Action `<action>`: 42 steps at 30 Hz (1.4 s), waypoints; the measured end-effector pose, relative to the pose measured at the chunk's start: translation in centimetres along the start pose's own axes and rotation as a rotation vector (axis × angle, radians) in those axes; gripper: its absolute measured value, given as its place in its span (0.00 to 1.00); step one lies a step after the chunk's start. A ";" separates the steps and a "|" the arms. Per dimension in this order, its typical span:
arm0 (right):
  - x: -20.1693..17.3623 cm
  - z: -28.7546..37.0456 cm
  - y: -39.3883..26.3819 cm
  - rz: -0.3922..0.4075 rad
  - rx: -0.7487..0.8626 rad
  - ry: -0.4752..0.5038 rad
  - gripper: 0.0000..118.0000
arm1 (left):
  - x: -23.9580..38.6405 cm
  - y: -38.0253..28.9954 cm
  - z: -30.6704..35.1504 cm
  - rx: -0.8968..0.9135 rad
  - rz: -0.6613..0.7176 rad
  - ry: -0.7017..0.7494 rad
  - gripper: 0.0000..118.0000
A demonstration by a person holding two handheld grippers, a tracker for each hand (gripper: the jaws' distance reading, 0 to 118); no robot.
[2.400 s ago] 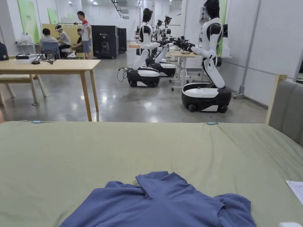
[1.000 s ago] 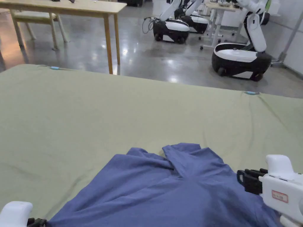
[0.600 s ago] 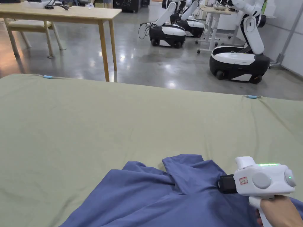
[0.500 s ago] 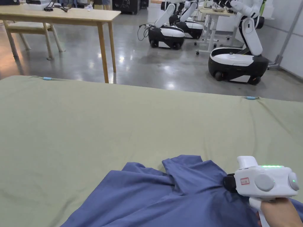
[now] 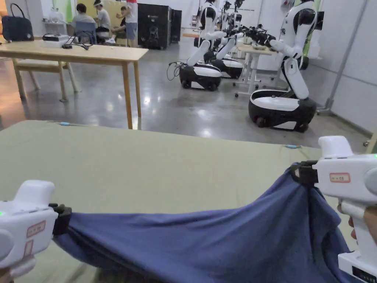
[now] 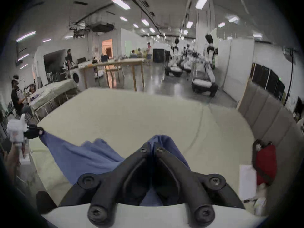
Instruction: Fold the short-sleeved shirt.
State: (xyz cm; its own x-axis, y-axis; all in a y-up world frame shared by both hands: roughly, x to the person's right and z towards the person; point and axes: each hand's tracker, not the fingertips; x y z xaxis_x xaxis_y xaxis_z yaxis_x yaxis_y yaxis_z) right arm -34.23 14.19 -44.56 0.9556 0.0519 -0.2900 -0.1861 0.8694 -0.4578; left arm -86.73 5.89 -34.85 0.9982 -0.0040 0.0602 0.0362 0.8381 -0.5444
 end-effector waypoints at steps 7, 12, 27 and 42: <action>3.5 9.8 10.2 -0.017 0.204 -0.083 0.03 | 0.7 13.3 3.3 0.163 -0.050 0.065 0.00; 5.9 13.4 17.3 -0.065 0.337 -0.108 0.03 | 1.9 22.0 4.9 0.262 -0.087 0.108 0.00; 9.4 13.6 25.6 -0.168 0.568 -0.082 0.03 | 0.9 36.1 6.8 0.479 -0.138 0.209 0.00; 10.6 6.2 9.8 -0.247 0.436 -0.083 0.03 | 3.4 20.2 -2.7 0.305 -0.112 0.112 0.00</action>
State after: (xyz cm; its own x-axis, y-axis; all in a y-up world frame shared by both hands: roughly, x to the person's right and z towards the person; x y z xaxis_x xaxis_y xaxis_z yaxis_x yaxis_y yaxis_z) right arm -24.50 26.32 -46.97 0.9773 -0.1577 -0.1415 0.1435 0.9840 -0.1053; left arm -82.49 21.32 -47.93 0.9886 -0.1507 0.0035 0.1463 0.9535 -0.2633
